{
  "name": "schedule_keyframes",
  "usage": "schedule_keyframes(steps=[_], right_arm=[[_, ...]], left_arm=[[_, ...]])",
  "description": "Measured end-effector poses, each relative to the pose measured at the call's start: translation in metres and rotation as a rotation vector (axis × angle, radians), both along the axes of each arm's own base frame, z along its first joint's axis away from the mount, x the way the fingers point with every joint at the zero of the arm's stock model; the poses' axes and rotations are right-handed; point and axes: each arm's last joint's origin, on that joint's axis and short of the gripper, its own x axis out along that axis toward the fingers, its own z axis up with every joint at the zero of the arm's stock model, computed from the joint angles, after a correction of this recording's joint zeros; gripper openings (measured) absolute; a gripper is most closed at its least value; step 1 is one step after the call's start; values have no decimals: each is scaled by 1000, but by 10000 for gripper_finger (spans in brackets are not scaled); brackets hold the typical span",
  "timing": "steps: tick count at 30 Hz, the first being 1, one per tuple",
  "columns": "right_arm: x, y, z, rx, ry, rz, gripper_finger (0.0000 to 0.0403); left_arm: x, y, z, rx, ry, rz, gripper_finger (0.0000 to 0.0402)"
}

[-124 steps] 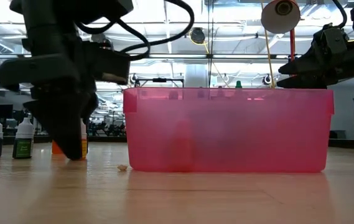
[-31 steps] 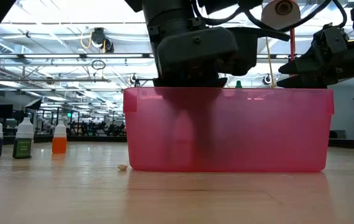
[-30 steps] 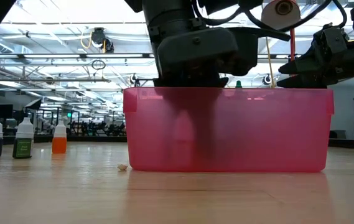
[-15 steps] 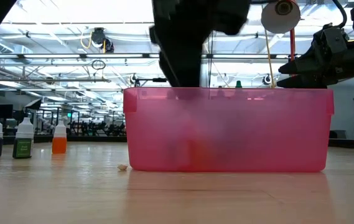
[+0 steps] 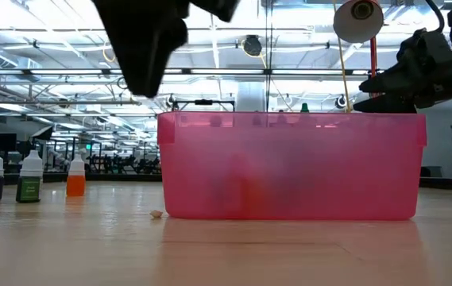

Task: Pick & Place food coloring
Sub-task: Put the small orange food coloring bottle into the red bin

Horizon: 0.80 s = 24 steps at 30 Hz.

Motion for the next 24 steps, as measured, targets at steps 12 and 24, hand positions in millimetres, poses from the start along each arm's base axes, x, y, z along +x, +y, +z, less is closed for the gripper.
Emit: schedule_keyframes(steps=[12,24], right_arm=[[0,0,0,-10,7,7,279],[-3,-7,1,-286,106,-220,279]], left_arm=[[-83,39,1,-63,-283,233,208],[-123,55,-58,-142,-273,301,209]])
